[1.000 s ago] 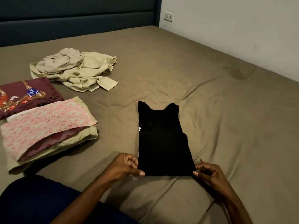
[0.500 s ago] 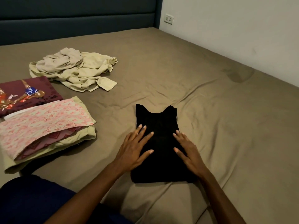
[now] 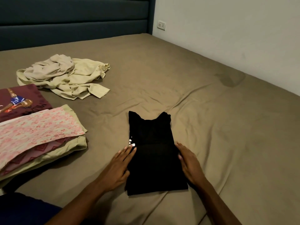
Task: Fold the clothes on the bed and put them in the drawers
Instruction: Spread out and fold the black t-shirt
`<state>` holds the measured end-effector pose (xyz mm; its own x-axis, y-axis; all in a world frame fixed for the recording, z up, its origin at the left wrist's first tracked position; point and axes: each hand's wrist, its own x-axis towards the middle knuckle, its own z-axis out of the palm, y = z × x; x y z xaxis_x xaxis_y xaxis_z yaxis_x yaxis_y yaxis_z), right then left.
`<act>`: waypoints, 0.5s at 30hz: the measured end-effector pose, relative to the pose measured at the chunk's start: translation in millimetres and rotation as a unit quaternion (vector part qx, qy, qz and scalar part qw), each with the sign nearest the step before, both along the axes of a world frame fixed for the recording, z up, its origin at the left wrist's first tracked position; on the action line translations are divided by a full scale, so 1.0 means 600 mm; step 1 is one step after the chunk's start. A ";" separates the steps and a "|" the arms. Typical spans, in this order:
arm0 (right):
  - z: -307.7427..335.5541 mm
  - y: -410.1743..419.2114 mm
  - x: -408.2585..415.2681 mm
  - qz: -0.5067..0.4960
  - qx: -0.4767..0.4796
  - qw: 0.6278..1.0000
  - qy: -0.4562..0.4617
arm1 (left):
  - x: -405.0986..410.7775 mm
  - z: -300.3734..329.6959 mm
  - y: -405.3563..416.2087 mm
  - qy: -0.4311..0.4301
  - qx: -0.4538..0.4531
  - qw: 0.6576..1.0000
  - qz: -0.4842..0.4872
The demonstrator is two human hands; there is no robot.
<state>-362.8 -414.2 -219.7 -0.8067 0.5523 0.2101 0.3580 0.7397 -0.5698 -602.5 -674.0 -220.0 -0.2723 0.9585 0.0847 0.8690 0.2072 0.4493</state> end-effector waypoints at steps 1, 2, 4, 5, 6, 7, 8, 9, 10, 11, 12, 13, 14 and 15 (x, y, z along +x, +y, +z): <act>-0.013 -0.001 0.022 -0.031 0.033 0.999 -0.007 | 0.000 -0.002 -0.017 0.013 -0.026 1.000 0.006; -0.023 -0.004 0.042 -0.056 0.053 0.997 -0.011 | 0.002 -0.005 -0.031 0.021 -0.040 0.999 0.008; -0.029 -0.012 0.065 -0.055 0.059 0.997 -0.006 | 0.009 -0.005 -0.041 0.020 -0.053 0.998 -0.001; -0.026 -0.017 0.071 -0.033 0.062 0.998 -0.010 | 0.012 -0.006 -0.039 0.017 -0.053 0.998 -0.006; -0.019 -0.019 0.074 -0.006 0.070 0.997 -0.019 | 0.012 -0.005 -0.034 0.017 -0.042 0.999 -0.007; -0.015 -0.018 0.076 0.019 0.080 0.996 -0.036 | 0.010 -0.004 -0.028 0.021 -0.027 0.999 -0.006; -0.008 -0.015 0.075 0.038 0.088 0.994 -0.053 | 0.008 -0.002 -0.022 0.032 -0.013 0.999 -0.003; -0.002 -0.013 0.071 0.051 0.089 0.992 -0.069 | 0.006 0.000 -0.015 0.051 0.007 0.999 -0.001; 0.001 -0.012 0.066 0.060 0.092 0.991 -0.077 | 0.005 -0.002 -0.009 0.075 0.031 0.997 -0.004; 0.004 -0.011 0.062 0.073 0.089 0.990 -0.080 | 0.006 -0.005 -0.004 0.100 0.059 0.993 -0.010; 0.007 -0.012 0.063 0.085 0.075 0.991 -0.073 | 0.009 -0.010 -0.002 0.108 0.090 0.990 -0.018; 0.014 -0.010 0.059 0.102 0.047 0.992 -0.051 | 0.010 -0.013 -0.001 0.097 0.124 0.987 -0.023; 0.023 -0.010 0.061 0.109 0.007 0.994 -0.023 | 0.013 -0.014 -0.001 0.072 0.151 0.985 -0.032; 0.034 -0.003 0.061 0.116 -0.030 0.993 0.007 | 0.013 -0.015 -0.002 0.042 0.169 0.984 -0.035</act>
<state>-326.4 -416.3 -199.5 -0.9105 0.3642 0.1957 0.1735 0.7662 -0.6188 -594.6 -674.9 -228.9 -0.1841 0.8880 0.4214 0.9131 -0.0042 0.4078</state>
